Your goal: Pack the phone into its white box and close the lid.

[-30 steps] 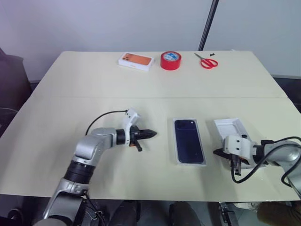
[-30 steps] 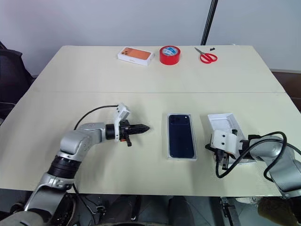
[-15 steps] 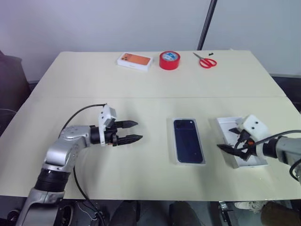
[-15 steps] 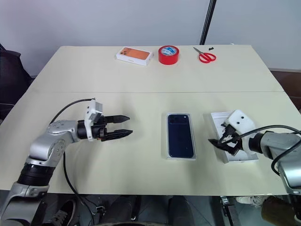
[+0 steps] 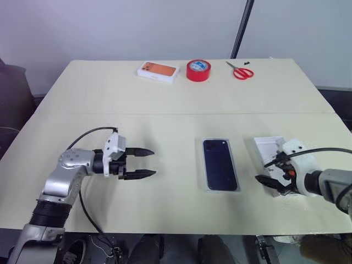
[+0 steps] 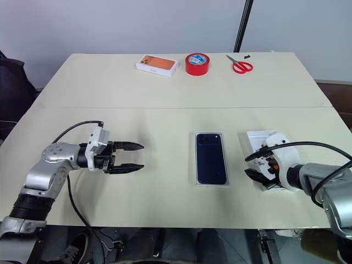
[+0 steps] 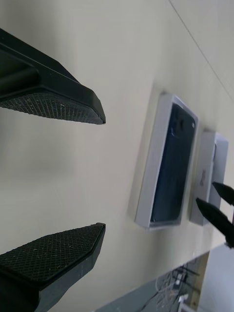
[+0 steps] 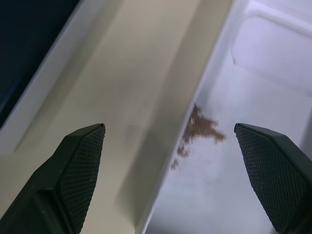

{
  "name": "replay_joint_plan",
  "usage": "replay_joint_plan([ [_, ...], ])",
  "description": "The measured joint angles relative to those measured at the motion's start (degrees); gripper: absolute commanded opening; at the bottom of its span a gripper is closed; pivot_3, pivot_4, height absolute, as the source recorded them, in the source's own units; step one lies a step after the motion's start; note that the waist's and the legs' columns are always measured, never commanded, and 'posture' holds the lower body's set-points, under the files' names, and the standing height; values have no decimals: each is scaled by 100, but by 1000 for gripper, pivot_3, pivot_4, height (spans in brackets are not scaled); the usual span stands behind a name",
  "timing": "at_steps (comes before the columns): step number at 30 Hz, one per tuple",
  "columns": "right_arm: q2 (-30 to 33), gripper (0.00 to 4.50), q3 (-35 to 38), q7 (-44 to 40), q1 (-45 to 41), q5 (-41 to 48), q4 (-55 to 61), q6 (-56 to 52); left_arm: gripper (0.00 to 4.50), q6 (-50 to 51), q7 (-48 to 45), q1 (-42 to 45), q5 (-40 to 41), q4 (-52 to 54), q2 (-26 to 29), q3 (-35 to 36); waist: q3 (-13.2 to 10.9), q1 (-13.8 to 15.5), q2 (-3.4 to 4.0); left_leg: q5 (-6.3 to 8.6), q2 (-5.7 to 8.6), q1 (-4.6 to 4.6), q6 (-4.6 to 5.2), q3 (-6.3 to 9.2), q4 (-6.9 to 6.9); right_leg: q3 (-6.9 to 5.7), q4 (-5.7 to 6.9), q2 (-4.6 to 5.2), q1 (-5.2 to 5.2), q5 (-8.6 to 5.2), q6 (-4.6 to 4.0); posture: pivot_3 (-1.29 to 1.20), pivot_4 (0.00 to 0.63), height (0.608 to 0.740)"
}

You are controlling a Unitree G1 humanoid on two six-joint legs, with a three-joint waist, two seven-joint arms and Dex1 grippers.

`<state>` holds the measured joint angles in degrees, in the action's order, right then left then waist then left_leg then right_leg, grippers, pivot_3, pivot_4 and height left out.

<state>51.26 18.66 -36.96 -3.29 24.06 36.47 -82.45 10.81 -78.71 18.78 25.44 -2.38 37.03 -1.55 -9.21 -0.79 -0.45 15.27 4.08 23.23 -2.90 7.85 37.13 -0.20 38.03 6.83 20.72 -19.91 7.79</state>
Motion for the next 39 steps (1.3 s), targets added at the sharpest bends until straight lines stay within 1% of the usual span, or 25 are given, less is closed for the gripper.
replay_joint_plan([
  [5,-309,4443,-12,312,-211,95,94,-800,3379,-119,-63,-105,-2,48,-8,-6,0,-6,0,2,1,0,4,-1,0,1,2,1,2,0,0,0,150,740],
  [7,-310,3922,-27,414,-226,94,93,-862,3379,-129,-52,-165,-5,102,-10,-9,0,0,0,3,1,0,5,0,0,1,2,1,2,0,0,0,150,740],
  [8,-310,3603,-38,457,-239,93,89,-862,3379,-133,-34,-203,-10,132,-11,-9,0,-1,1,3,2,0,5,-1,0,2,2,1,2,0,0,0,150,740],
  [9,-310,3127,-51,499,-241,92,76,-858,3379,-136,-5,-239,-18,157,-24,-11,0,-2,0,3,2,0,5,-1,0,2,2,1,1,0,0,0,150,740],
  [12,-337,1511,-93,638,-313,80,-25,-861,3379,-136,62,-303,-34,253,-59,-15,0,-5,0,3,1,0,5,-1,0,2,4,1,2,0,0,0,150,740],
  [13,-349,1057,-117,684,-365,80,-55,-876,3379,-136,96,-323,-35,293,-61,-15,0,-13,1,3,1,0,5,-1,0,2,4,0,2,0,0,0,150,740],
  [14,-367,452,-147,724,-408,82,-70,-899,3379,-134,133,-341,-35,340,-75,-17,0,-16,1,3,1,0,5,-1,0,2,4,0,2,0,0,0,150,740],
  [15,-381,31,-155,745,-429,85,-75,-911,3379,-134,153,-352,-35,364,-82,-17,0,-14,1,3,1,0,5,-1,0,2,4,0,2,0,0,0,150,740],
  [20,-606,31,-206,935,-796,79,-339,-960,3379,-132,289,-442,-55,435,-115,-24,0,-22,2,2,1,0,5,-3,0,3,6,0,5,0,0,0,150,740],
  [23,-825,31,-204,1086,-1201,53,-558,-958,3379,-131,364,-430,-77,435,-129,-33,0,-26,2,2,1,0,3,-3,0,3,6,0,5,0,0,0,150,740],
  [25,-1255,31,-93,1200,-1627,37,-762,-931,3379,-123,409,-407,-101,420,-134,-38,-1,-45,3,0,0,0,0,-5,-1,5,10,-1,9,0,0,0,150,740],
  [27,-1842,31,137,1219,-2257,123,-910,-815,3379,-95,485,-291,-105,403,-156,-46,-5,-60,10,-2,0,1,-1,-7,-2,8,16,-2,16,0,0,0,150,740],
  [29,-2152,31,217,1195,-2743,271,-913,-593,3379,-42,589,-142,-101,397,-184,-44,-8,-44,14,-3,0,2,-3,-5,-4,7,16,-2,19,0,0,0,150,740],
  [31,-2569,31,453,1182,-3128,444,-922,-561,3379,28,661,-81,-97,345,-176,9,-7,-37,13,-3,0,5,-4,-3,-7,6,12,-2,21,0,0,0,150,740],
  [33,-3249,31,834,1191,-3494,667,-949,-735,3379,121,701,-21,-95,275,-170,26,-8,-39,14,-4,0,8,-6,-3,-6,6,16,-2,25,0,0,0,150,740],
  [36,-3987,31,1330,1236,-3627,1221,-1044,-955,3379,179,787,20,-94,234,-175,37,-7,-35,13,-5,0,8,-8,-1,-5,7,18,-1,25,0,0,0,150,740],
  [39,-4520,31,1726,1589,-3345,2381,-1199,-966,3379,250,912,176,-94,147,-231,57,-7,-27,14,-6,0,9,-10,1,-6,8,21,0,28,0,0,0,150,740],
])
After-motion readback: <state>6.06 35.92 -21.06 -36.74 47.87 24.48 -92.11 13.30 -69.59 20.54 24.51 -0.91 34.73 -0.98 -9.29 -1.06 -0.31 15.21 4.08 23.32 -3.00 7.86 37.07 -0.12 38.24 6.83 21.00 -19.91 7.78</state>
